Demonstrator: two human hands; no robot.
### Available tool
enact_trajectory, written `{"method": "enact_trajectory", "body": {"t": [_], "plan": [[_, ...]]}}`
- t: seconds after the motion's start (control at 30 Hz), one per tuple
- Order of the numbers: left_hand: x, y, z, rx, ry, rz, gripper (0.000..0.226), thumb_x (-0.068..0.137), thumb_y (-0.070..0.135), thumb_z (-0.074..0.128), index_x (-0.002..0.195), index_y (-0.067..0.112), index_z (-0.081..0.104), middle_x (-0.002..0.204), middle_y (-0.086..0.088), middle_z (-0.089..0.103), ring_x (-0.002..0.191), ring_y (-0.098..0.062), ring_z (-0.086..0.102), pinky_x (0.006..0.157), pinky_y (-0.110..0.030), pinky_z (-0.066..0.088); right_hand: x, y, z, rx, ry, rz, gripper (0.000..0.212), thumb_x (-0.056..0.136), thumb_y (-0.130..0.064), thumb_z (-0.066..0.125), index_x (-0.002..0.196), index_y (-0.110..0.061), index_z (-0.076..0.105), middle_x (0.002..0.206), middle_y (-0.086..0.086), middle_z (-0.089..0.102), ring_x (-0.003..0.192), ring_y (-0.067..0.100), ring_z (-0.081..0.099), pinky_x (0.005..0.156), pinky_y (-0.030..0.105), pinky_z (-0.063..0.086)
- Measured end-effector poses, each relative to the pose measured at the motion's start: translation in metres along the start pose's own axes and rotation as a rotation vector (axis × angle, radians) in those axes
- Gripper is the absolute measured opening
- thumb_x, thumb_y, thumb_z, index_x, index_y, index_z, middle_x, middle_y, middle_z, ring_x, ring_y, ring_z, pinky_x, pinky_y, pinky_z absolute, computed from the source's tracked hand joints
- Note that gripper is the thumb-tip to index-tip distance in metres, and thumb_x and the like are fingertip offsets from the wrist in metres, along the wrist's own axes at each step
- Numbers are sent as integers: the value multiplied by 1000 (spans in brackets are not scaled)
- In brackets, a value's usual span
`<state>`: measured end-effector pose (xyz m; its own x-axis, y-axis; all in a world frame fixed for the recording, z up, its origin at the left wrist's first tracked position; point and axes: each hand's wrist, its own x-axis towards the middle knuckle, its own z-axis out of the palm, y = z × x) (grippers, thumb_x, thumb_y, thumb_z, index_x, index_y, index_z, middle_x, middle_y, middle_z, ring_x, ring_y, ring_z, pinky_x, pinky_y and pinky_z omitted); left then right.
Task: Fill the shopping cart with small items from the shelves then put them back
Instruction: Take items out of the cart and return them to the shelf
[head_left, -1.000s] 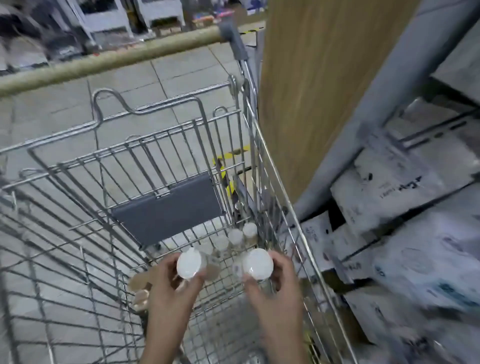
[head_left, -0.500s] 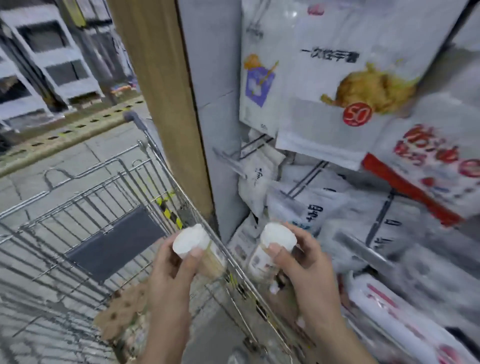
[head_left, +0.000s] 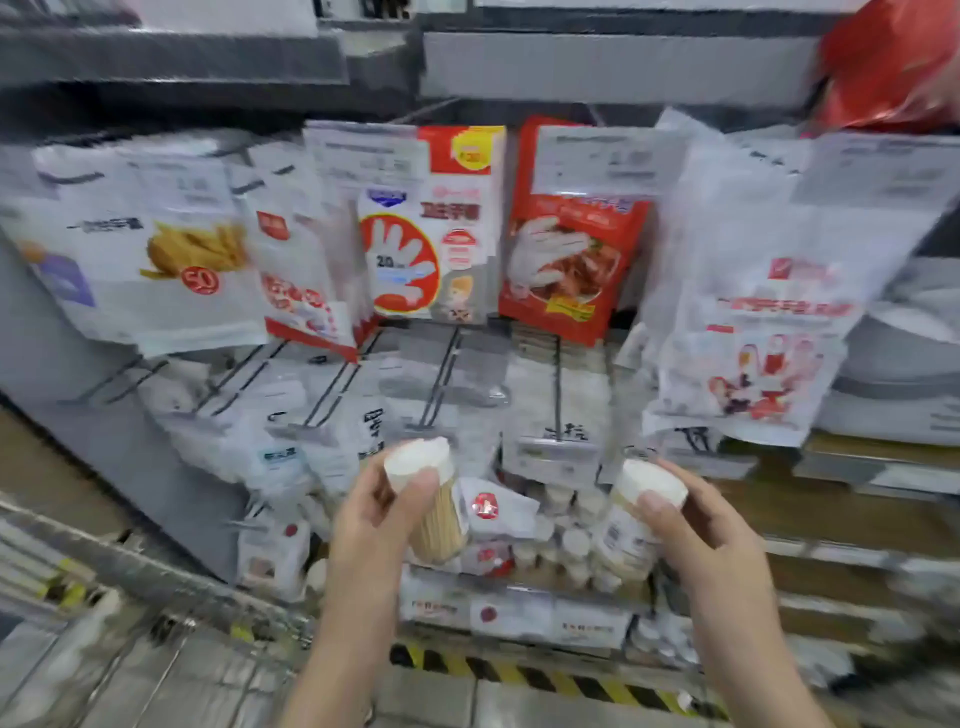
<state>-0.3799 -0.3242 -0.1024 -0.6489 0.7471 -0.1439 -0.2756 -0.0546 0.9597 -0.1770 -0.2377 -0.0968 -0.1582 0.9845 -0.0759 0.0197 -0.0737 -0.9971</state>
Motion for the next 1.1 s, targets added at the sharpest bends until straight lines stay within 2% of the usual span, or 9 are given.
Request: {"method": "enact_trajectory", "body": {"t": [0.17,0.3,0.47,0.57,0.63,0.77,0.9,1.03,1.1], "plan": [[-30,-4,121,70,-273,-28,50,57,47,77,101,26,66,94,6,71,94,-21,64,82,-43,50,-20,-9,-128,71,346,-13,42,70,-39,69,110,-31,64,112,-1,66,101,17,63,77,34,49],[-48,-17,198,133,-462,-83,55,50,55,66,97,27,67,88,5,70,85,-20,64,73,-40,50,-30,-6,-200,134,550,1,34,73,-34,70,106,-24,68,103,0,71,98,23,65,78,38,51],[-47,-28,267,178,-679,-133,34,51,43,84,83,39,72,84,10,72,84,-19,64,74,-41,50,-24,-9,-244,201,681,-16,30,74,-29,69,103,-23,68,87,-7,72,87,17,67,69,29,50],[-37,-35,310,183,-785,-118,25,59,36,82,82,37,73,83,4,71,77,-18,64,63,-37,52,-17,-15,-262,213,730,-27,24,77,-24,69,101,-25,67,84,-13,71,80,8,67,64,20,51],[-34,-42,342,194,-829,-112,28,60,42,73,86,31,74,88,0,71,80,-19,64,69,-42,51,-17,-18,-277,226,773,-46,26,73,-28,69,99,-26,68,86,-14,72,79,4,67,63,19,52],[-42,-64,409,213,-928,-157,32,63,34,76,93,25,70,95,-7,70,84,-27,62,79,-57,50,-26,-14,-319,223,946,-38,48,58,-41,71,103,-24,70,95,-7,73,86,9,68,75,27,50],[-74,-84,473,249,-1077,-193,16,72,32,65,86,28,70,84,3,71,83,-24,63,77,-48,51,-42,-3,-372,296,1164,-25,47,60,-37,70,104,-22,69,96,-2,73,93,18,67,80,33,50],[-117,-100,536,264,-1249,-198,40,57,44,66,92,26,70,83,8,71,84,-17,66,76,-48,50,-48,1,-434,330,1270,-55,52,60,-32,80,109,-20,68,96,-2,73,95,21,66,79,34,48],[-137,-110,569,268,-1285,-197,39,56,44,65,92,27,70,82,11,71,75,-6,66,77,-46,51,-44,0,-470,343,1296,-73,46,63,-33,73,107,-21,67,91,-5,73,91,19,66,79,35,49]]}}
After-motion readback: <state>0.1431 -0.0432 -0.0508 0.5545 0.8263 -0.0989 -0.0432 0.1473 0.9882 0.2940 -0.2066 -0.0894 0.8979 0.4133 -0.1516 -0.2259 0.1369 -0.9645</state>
